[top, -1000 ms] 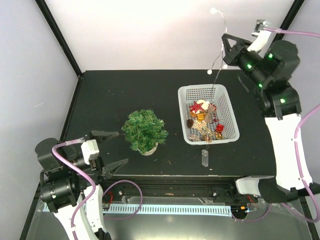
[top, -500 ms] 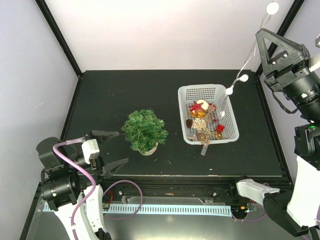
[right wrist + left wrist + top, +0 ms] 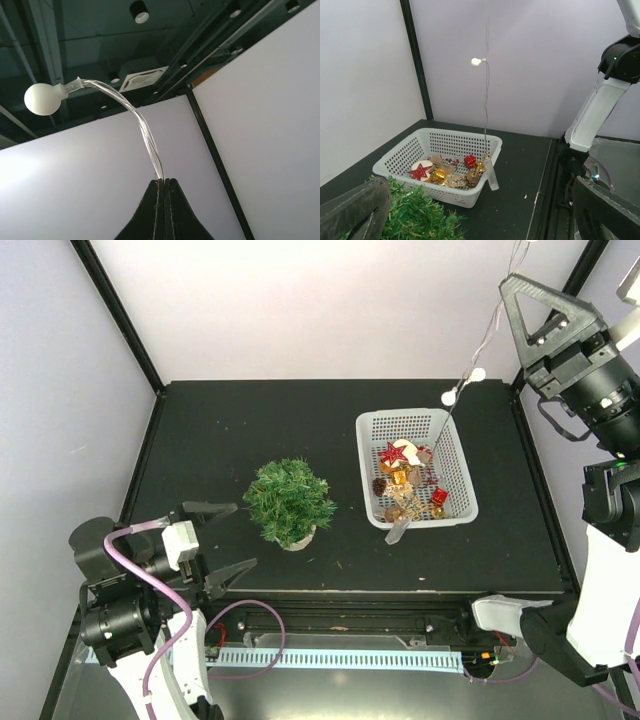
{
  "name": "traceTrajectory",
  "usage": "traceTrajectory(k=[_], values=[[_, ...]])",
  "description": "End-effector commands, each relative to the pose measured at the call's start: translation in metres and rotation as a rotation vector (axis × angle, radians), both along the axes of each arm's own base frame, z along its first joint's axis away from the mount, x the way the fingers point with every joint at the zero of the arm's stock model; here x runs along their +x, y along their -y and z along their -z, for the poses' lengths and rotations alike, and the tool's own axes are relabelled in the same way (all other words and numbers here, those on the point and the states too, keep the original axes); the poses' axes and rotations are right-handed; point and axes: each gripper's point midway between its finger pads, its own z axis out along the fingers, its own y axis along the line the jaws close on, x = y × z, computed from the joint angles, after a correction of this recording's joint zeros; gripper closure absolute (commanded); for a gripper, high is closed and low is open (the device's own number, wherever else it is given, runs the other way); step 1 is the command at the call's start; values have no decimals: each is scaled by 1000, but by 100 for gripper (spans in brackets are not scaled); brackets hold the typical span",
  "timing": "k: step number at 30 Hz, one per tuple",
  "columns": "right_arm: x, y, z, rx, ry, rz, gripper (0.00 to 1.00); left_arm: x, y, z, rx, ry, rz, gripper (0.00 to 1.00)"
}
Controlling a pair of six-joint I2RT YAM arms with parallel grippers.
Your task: Decorate the small christmas tree
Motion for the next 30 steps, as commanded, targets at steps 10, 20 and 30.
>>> traceTrajectory(k=[10,20,30], values=[[3,-14,-8,23,-27,-131,99,27,-12,-44,-38,-24,-13,1],[77,-24,44,-38,-162,-27,99,145,-14,-38,46,-254,-125,1],[111,-31,47,-56,-200,-8,99,186,72,-6,381,-247,40,1]])
